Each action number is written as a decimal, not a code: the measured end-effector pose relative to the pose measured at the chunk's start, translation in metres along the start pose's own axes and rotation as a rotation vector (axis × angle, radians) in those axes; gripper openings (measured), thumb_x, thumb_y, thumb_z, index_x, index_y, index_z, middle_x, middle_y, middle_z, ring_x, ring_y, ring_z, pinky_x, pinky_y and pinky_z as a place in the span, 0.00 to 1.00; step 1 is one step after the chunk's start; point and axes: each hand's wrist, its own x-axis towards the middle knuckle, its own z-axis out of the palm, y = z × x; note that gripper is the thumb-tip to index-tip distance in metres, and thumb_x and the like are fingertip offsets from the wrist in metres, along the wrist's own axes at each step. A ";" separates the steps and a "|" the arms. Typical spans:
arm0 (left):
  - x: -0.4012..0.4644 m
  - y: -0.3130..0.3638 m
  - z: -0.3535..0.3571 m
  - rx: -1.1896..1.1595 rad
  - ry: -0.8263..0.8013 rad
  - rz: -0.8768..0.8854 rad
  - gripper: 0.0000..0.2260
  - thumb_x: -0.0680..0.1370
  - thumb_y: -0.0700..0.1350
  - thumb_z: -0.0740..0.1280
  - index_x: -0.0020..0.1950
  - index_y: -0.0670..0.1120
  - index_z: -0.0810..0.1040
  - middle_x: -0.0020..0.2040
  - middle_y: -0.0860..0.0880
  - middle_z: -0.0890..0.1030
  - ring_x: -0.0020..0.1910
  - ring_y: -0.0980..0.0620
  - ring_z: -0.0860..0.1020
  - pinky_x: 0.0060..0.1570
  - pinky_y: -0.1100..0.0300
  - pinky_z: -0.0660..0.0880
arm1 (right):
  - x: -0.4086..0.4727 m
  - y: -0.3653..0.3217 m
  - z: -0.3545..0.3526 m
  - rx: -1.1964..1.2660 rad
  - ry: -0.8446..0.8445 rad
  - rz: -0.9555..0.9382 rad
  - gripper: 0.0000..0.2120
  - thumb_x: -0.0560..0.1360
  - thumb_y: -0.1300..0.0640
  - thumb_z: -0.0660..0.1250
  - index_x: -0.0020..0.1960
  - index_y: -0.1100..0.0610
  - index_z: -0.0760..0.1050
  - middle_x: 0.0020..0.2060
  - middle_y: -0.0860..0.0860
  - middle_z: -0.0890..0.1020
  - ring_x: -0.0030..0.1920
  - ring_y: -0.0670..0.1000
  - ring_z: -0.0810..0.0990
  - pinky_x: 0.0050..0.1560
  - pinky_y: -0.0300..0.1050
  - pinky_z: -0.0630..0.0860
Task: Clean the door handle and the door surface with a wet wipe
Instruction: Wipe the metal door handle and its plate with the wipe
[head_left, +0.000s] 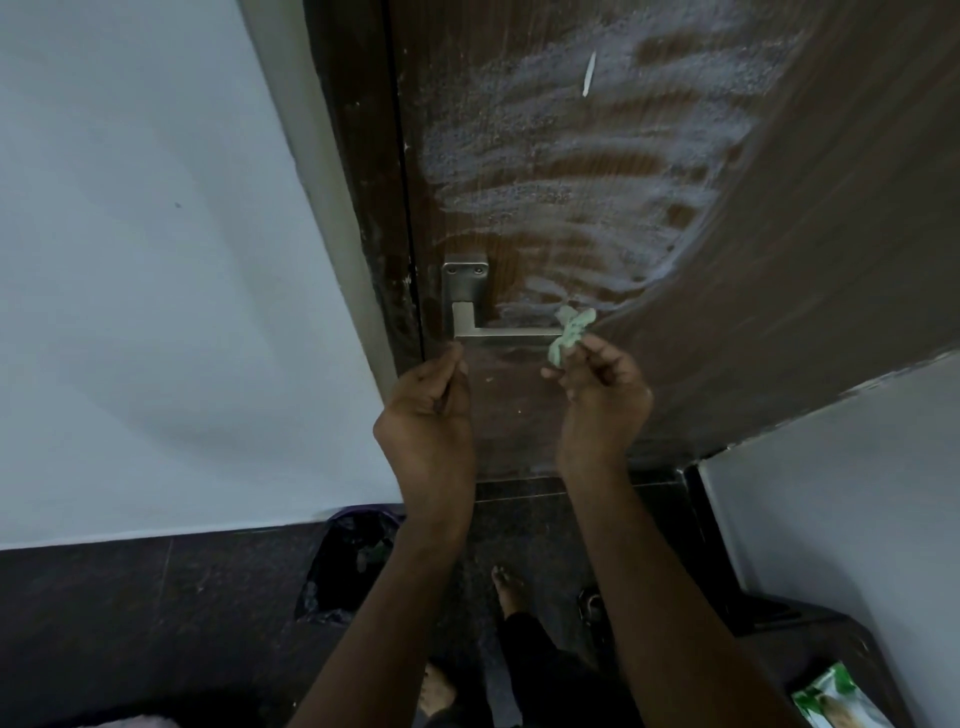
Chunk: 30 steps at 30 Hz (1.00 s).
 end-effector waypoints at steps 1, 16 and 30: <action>0.000 -0.001 -0.001 0.014 0.005 0.006 0.12 0.78 0.40 0.70 0.62 0.45 0.83 0.57 0.52 0.84 0.56 0.56 0.82 0.63 0.58 0.77 | 0.003 -0.001 0.001 0.108 -0.005 0.121 0.09 0.77 0.69 0.70 0.56 0.62 0.80 0.45 0.56 0.87 0.43 0.52 0.86 0.39 0.43 0.84; 0.011 -0.008 -0.008 0.149 0.040 0.090 0.14 0.79 0.36 0.67 0.63 0.45 0.82 0.54 0.51 0.83 0.51 0.60 0.79 0.54 0.76 0.72 | -0.035 0.002 0.048 0.427 -0.310 0.858 0.09 0.84 0.63 0.58 0.54 0.65 0.77 0.40 0.55 0.79 0.41 0.50 0.78 0.55 0.43 0.75; 0.006 -0.009 -0.013 0.166 0.096 0.106 0.16 0.78 0.37 0.68 0.66 0.45 0.80 0.56 0.49 0.79 0.54 0.56 0.77 0.55 0.71 0.74 | -0.024 0.023 0.064 0.615 -0.351 1.011 0.19 0.80 0.64 0.61 0.71 0.63 0.70 0.48 0.58 0.80 0.46 0.51 0.78 0.60 0.38 0.76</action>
